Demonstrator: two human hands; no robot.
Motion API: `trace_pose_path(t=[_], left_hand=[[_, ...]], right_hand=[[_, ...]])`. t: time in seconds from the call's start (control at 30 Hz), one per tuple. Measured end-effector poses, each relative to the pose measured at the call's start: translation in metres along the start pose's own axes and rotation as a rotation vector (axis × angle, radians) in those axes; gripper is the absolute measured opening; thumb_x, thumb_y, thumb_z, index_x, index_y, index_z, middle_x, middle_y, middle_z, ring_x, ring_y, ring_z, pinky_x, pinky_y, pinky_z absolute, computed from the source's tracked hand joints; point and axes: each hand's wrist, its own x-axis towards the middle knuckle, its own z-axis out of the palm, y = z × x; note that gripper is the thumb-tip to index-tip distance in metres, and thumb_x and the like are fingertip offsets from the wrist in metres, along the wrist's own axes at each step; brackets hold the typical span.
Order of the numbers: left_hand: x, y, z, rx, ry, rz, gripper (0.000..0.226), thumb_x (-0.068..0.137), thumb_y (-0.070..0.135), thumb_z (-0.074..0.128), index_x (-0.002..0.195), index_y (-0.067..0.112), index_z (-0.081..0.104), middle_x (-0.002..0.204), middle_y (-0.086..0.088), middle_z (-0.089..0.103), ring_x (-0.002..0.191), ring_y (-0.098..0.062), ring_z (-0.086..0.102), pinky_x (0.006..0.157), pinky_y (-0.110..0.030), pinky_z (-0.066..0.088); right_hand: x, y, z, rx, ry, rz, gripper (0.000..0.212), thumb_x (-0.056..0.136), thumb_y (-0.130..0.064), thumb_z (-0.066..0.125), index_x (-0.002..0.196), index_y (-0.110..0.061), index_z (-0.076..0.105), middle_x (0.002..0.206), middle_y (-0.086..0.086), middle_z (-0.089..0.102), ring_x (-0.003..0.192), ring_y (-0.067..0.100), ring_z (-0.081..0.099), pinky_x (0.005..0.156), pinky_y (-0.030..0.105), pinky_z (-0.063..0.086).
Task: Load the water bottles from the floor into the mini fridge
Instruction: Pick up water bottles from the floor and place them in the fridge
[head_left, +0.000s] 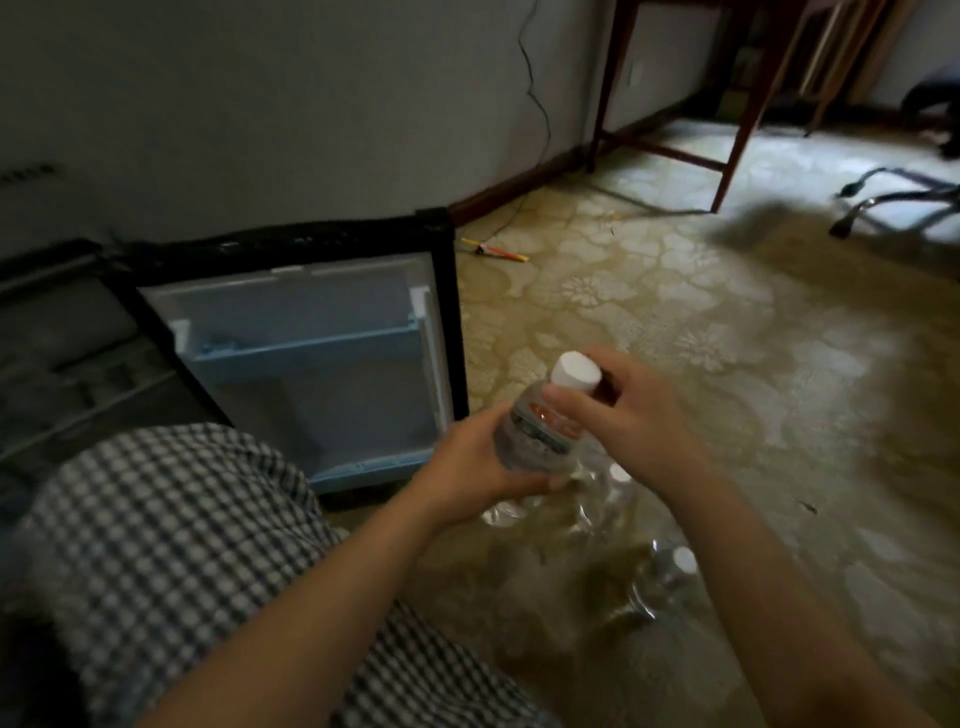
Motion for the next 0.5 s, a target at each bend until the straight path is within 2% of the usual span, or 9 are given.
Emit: trace_pose_path(t=[0.07,0.17,0.23,0.3,0.4,0.5], left_hand=[[-0.004,0.014,-0.030,0.027,0.119,0.016,0.054,0.062,0.028,0.084,0.109,0.030,0.057,0.095,0.017,0.064,0.088,0.008,0.060,0.070,-0.006,0.051],[-0.012,0.029,-0.073,0.043,0.255,0.015,0.045,0.062,0.030,0.083,0.100,0.031,0.058,0.090,0.017,0.064,0.086,0.004,0.061,0.077,-0.016,0.053],[-0.018,0.034,-0.098,0.038,0.330,0.014,0.044,0.063,0.029,0.082,0.100,0.030,0.058,0.092,0.016,0.065,0.087,0.000,0.063,0.078,-0.018,0.054],[-0.026,0.034,-0.126,0.032,0.408,0.021,0.045,0.064,0.028,0.082,0.101,0.030,0.058,0.090,0.016,0.065,0.087,0.001,0.063,0.072,-0.013,0.052],[-0.040,0.034,-0.164,0.049,0.522,0.045,0.041,0.063,0.024,0.083,0.094,0.030,0.058,0.082,0.020,0.064,0.075,0.012,0.062,0.062,-0.004,0.047],[-0.063,0.031,-0.203,0.108,0.630,0.029,0.038,0.062,0.025,0.084,0.088,0.033,0.058,0.079,0.020,0.064,0.070,0.016,0.060,0.062,-0.001,0.045]], right_hand=[[0.020,-0.027,0.009,0.029,0.024,-0.096,0.017,0.080,-0.020,0.070,0.082,-0.034,0.060,0.071,-0.007,0.062,0.063,0.011,0.056,0.059,0.021,0.047],[0.050,-0.062,0.026,0.018,0.015,-0.187,0.011,0.083,-0.022,0.068,0.092,-0.027,0.062,0.079,-0.004,0.064,0.072,0.019,0.060,0.065,0.029,0.050],[0.070,-0.085,0.039,-0.039,-0.011,-0.244,0.017,0.083,-0.025,0.067,0.099,-0.023,0.062,0.083,-0.003,0.063,0.072,0.011,0.057,0.065,0.023,0.047],[0.088,-0.110,0.058,-0.075,-0.056,-0.286,0.022,0.082,-0.028,0.067,0.102,-0.019,0.063,0.089,0.000,0.065,0.077,0.010,0.058,0.069,0.022,0.047],[0.107,-0.143,0.089,-0.041,-0.172,-0.303,0.022,0.085,-0.031,0.064,0.098,-0.013,0.065,0.091,0.009,0.067,0.086,0.024,0.064,0.077,0.040,0.052],[0.122,-0.173,0.125,-0.002,-0.287,-0.309,0.020,0.086,-0.033,0.063,0.100,-0.018,0.064,0.094,0.003,0.068,0.089,0.021,0.065,0.080,0.037,0.055]])
